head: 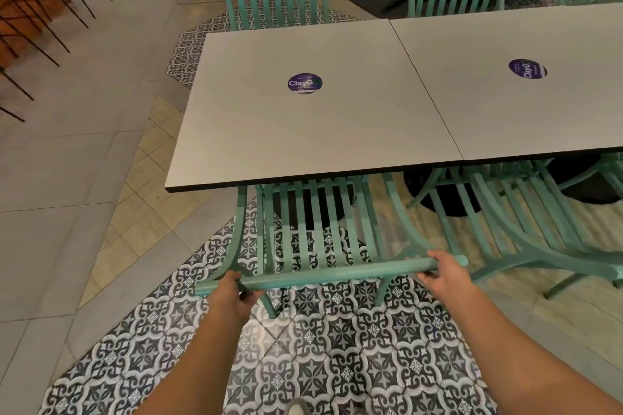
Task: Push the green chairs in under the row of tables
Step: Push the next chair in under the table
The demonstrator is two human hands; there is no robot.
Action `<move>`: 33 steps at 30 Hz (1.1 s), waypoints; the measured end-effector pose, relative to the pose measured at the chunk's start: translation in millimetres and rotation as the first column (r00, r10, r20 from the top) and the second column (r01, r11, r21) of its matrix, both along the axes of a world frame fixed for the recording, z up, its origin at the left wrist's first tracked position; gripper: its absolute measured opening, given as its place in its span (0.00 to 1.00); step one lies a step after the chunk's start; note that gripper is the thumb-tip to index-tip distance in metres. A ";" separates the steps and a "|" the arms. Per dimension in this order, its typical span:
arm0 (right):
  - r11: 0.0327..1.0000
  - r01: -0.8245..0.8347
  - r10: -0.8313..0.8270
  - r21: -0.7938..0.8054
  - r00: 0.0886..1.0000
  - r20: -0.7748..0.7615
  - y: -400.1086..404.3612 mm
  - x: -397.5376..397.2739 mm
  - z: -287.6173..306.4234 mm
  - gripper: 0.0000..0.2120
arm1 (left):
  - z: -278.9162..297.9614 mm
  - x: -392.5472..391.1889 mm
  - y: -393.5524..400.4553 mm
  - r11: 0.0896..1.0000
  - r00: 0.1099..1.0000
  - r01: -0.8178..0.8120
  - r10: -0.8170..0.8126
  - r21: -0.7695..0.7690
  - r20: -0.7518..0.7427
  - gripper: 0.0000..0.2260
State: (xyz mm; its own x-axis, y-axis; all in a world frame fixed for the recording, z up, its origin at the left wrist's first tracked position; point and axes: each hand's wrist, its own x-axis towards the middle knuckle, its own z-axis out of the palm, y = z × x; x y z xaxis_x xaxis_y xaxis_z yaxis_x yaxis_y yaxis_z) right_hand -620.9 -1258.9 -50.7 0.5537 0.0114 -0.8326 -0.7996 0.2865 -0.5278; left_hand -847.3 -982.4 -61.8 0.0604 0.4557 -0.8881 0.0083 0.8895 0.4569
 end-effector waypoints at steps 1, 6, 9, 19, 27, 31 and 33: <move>1.000 0.009 -0.009 -0.004 1.000 0.002 0.4 -0.1 1.3 0.06 | -0.3 0.4 -0.2 1.000 1.000 0.001 -0.001 0.002 -0.002 0.08; 0.999 0.044 -0.043 0.013 0.998 -0.035 0.1 -0.7 8.3 0.07 | -0.5 0.7 -0.8 1.000 1.000 -0.005 0.005 -0.003 -0.006 0.10; 0.998 0.059 -0.058 0.022 0.997 -0.053 -0.3 -2.5 13.2 0.07 | -0.8 0.0 -1.6 1.000 1.000 0.007 -0.007 0.003 -0.017 0.11; 0.999 0.044 -0.042 0.029 0.997 -0.065 -3.6 -6.5 21.1 0.05 | 1.4 -0.5 -5.8 0.999 0.999 0.023 -0.021 0.037 -0.031 0.14; 0.998 0.057 -0.054 0.032 0.996 -0.073 -5.8 -5.3 18.3 0.04 | 3.6 -1.2 -10.1 1.000 1.000 0.013 -0.012 0.026 -0.019 0.14; 0.998 0.060 -0.059 0.024 0.996 -0.061 -5.1 -5.8 20.6 0.05 | 3.9 -1.6 -10.9 1.000 1.000 0.015 -0.015 0.022 -0.016 0.12; 0.998 0.058 -0.057 0.024 0.997 -0.060 -5.3 -6.3 20.9 0.04 | 3.2 -2.2 -11.5 1.000 1.000 0.006 -0.006 0.020 -0.013 0.11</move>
